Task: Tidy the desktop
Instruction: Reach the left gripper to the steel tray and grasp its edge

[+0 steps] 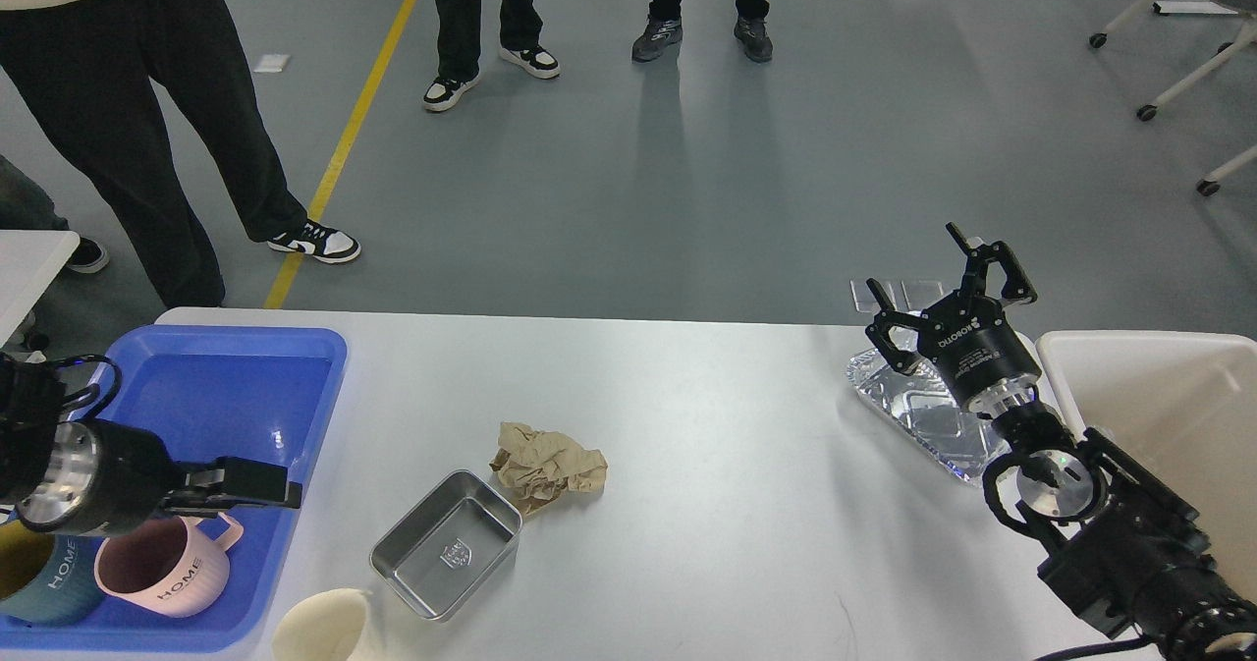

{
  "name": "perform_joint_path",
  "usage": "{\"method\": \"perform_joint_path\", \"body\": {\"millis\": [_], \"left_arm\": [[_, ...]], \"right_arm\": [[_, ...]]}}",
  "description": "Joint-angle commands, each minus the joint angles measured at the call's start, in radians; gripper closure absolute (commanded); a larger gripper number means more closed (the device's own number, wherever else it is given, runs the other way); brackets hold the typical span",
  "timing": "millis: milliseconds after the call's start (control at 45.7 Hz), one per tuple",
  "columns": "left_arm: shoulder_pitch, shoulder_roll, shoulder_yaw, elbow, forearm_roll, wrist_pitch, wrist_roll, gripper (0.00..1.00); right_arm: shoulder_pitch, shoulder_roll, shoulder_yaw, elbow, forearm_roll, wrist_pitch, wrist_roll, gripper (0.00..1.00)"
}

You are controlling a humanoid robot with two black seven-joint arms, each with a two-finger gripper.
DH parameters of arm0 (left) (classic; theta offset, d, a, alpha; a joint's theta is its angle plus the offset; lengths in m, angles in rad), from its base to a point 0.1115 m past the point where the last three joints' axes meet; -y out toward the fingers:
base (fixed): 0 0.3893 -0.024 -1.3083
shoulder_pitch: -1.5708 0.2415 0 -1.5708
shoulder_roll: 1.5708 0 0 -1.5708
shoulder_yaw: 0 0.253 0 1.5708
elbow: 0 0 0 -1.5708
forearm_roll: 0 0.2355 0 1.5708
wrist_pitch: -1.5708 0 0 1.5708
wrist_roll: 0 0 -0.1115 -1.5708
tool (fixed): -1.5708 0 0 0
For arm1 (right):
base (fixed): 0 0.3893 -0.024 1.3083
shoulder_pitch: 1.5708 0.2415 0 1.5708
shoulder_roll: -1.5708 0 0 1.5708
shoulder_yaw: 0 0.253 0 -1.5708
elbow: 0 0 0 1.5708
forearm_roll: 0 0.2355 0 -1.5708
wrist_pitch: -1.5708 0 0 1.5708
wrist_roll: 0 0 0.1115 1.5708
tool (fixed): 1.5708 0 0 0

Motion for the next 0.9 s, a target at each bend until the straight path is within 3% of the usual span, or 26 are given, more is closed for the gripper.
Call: {"method": "perform_joint_path", "body": {"millis": [0, 219, 372, 569, 744, 875], "left_arm": [[0.002, -0.143, 0.004, 0.051, 0.099, 0.059, 0.074, 0.1], [0.009, -0.352, 0.007, 0.183, 0.255, 0.066, 0.129, 0.1], [0.019, -0.499, 0.027, 0.269, 0.341, 0.062, 0.134, 0.1], [-0.003, -0.583, 0.09, 0.375, 0.409, 0.059, 0.131, 0.13], [-0.001, -0.625, 0.122, 0.422, 0.473, 0.057, 0.131, 0.24], [-0.001, -0.659, 0.146, 0.43, 0.493, 0.056, 0.134, 0.41]], "right_arm": [[0.0, -0.007, -0.001, 0.001, 0.0, 0.002, 0.0, 0.0], [-0.002, -0.007, -0.001, 0.001, 0.0, 0.002, 0.0, 0.0], [-0.003, -0.02, -0.001, 0.001, 0.0, 0.003, 0.0, 0.0], [-0.014, -0.033, -0.001, -0.001, 0.0, 0.008, 0.0, 0.0], [-0.019, -0.035, 0.0, -0.001, 0.0, 0.011, 0.0, 0.0], [-0.025, -0.036, 0.0, 0.001, 0.0, 0.011, 0.0, 0.0]]}}
